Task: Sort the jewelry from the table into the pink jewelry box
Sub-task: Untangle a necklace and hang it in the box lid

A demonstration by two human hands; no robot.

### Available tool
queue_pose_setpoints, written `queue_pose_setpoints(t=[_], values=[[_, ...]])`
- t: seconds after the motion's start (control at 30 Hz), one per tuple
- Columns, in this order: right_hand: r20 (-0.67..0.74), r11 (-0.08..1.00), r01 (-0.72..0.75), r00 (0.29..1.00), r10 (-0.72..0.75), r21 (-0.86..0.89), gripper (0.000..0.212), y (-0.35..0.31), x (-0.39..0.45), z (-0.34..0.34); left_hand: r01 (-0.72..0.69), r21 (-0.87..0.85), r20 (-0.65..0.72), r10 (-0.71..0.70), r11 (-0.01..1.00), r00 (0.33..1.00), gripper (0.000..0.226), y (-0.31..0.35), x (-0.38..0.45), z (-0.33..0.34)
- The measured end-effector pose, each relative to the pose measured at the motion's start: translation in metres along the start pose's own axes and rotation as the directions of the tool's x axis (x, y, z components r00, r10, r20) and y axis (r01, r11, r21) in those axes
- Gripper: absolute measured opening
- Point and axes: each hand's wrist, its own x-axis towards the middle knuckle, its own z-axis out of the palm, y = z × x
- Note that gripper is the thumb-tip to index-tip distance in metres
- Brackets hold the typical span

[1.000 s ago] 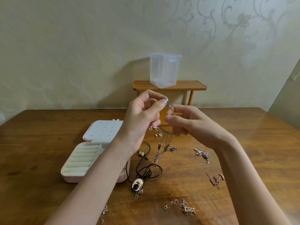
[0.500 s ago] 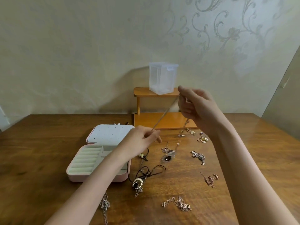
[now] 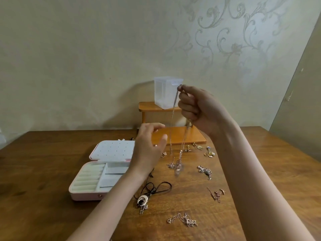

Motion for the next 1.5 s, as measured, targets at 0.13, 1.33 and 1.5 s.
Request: queue_pose_setpoints(t=[0.13,1.33,1.5], values=[[0.017,0.997,0.068,0.997,-0.069,0.047,0.019,0.000,0.000,0.019,-0.013,-0.225,0.231,0.066,0.974,0.971,0.029,0.013,-0.016,-0.005],[-0.073,0.604,-0.289,0.932,0.356,-0.742,0.013,0.036,-0.045,-0.030,0.393,-0.604,0.293,-0.265,0.693,0.919,0.024,0.041,-0.004,-0.070],[-0.041,0.416,-0.229,0.909,0.414,-0.880,0.013,0.033,-0.044,-0.033,0.342,-0.471,0.287,-0.226,0.813,0.931,0.023,0.042,0.001,-0.068]])
